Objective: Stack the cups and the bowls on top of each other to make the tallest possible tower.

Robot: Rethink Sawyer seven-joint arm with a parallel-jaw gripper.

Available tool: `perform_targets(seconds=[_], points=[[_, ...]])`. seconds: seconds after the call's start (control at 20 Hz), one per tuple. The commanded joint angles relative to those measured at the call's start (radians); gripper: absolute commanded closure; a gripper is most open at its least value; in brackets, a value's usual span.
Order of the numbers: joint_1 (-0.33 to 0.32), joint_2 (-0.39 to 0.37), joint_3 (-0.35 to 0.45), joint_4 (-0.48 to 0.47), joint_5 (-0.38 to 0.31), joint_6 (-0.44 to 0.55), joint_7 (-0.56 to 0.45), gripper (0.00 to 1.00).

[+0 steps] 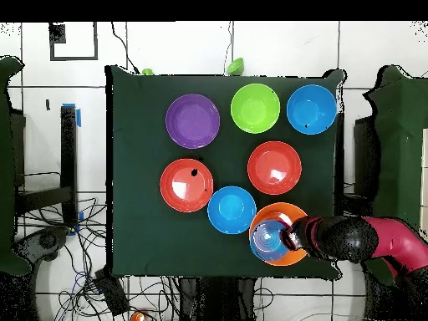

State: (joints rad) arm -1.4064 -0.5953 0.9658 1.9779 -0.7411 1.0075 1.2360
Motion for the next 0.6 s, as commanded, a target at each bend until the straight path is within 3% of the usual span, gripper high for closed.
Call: perform_targets(seconds=[0.05,0.6], points=[[0.048,0.028,0.002,-0.025,-0.081,0.057,-0.326,1.00],[0.017,0.012,0.011,-0.046,-0.089,0.091,-0.380,1.00]])
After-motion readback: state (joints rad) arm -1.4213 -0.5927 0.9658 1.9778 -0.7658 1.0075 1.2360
